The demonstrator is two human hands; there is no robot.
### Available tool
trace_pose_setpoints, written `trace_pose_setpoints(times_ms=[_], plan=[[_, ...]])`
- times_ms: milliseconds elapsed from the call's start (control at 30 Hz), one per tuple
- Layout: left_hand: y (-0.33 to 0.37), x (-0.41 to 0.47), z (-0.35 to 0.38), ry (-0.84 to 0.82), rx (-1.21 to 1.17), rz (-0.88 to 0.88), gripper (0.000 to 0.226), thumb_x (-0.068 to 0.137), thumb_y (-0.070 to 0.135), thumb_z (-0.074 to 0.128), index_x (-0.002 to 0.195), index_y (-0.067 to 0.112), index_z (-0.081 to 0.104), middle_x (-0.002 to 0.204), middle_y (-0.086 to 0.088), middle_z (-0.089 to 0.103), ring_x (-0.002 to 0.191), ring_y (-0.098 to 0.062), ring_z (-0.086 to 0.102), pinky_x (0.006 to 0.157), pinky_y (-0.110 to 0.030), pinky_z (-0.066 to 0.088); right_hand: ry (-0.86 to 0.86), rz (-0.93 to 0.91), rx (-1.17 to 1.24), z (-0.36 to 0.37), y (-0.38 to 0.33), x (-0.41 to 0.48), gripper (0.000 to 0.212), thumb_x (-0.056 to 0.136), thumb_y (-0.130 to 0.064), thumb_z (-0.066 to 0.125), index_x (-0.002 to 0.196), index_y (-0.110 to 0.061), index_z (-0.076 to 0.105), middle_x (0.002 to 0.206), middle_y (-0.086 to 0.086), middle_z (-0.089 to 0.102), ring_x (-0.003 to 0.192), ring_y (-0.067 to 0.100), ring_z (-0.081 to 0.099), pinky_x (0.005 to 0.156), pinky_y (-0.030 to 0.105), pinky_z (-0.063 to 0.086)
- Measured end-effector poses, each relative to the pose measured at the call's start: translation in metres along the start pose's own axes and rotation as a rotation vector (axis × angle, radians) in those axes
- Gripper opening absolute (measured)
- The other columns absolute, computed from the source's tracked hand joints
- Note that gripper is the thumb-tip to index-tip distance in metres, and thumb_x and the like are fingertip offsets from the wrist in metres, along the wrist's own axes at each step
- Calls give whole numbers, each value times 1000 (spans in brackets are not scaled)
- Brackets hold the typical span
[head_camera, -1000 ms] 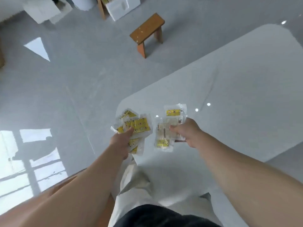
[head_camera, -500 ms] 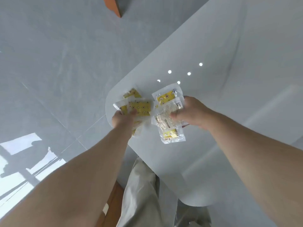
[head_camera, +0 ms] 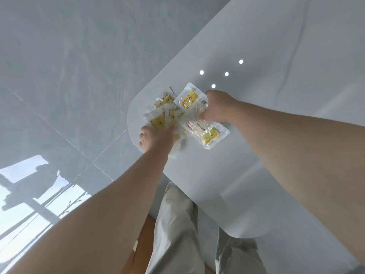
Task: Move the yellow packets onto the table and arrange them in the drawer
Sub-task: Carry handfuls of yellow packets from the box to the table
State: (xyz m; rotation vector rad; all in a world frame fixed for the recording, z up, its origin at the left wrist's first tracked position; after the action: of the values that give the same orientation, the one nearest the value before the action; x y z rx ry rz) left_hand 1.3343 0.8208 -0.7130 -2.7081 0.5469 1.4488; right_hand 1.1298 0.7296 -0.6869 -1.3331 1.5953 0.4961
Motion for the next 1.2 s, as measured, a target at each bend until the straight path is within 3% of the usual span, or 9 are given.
trace_pose_setpoints(times_ms=[100,200,333,500,700,800,933,1100,1200], plan=[[-8,3,-10,-17,-64,61,53,81,37,75,121,18,48,112,0,57,102,-25,58,72,-34,52,59,66,14,6,2,8,44,87,-25,76,122,-10,53,117,9,61,104,29,61,74,29,41],[-11,4,-17,-64,-75,98,49,83,33,78,120,19,50,103,4,60,83,-14,59,58,-25,45,128,139,87,14,6,9,77,83,-27,82,142,-12,36,135,15,46,115,34,57,81,33,45],[-9,8,-19,-70,-93,107,50,77,34,85,113,20,54,102,4,64,87,-16,63,60,-26,48,216,213,151,17,15,6,93,77,-34,88,146,-18,28,136,15,37,123,40,51,95,47,52],[-7,-1,-24,-70,-92,101,52,78,35,84,117,19,53,106,4,64,79,-7,58,56,-23,44,310,243,-7,19,11,-4,87,81,-39,81,146,-19,26,139,14,35,126,32,43,88,41,43],[-6,-44,-58,-23,34,122,65,81,34,81,134,18,45,134,-2,49,96,-20,52,67,-30,49,376,267,-32,20,12,-59,70,92,-32,69,145,-19,26,138,14,34,124,32,42,82,40,37],[-2,-83,-79,-46,65,177,57,85,27,77,133,18,47,135,-4,46,94,-21,52,52,-26,37,367,280,64,13,18,-108,55,95,-33,66,138,-15,36,132,14,39,121,34,46,84,41,40],[11,-145,-100,-116,110,294,51,85,26,76,130,19,52,127,-1,53,93,-20,54,54,-25,36,319,324,291,9,35,-186,47,99,-34,59,138,-13,43,136,15,44,126,35,51,100,43,46],[30,-230,-106,-228,222,461,35,83,25,77,113,19,60,101,2,60,77,-13,54,67,-28,47,361,355,541,1,58,-290,41,104,-29,50,136,-2,54,142,13,54,132,29,50,104,31,39],[39,-278,-94,-325,267,522,32,83,22,78,109,15,61,93,1,60,86,-20,58,85,-37,53,451,420,782,4,83,-344,41,102,-30,54,135,-6,55,141,7,58,129,26,55,99,28,43]])
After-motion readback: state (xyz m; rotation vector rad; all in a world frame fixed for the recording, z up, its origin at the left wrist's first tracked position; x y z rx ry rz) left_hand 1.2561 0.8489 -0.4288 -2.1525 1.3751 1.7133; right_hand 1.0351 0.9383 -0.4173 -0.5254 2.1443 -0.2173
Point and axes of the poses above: each hand's wrist, its own x-axis towards the middle knuckle, its own z-axis out of the palm, y = z × x, the point moved 6 cm from there along x, towards the middle knuckle
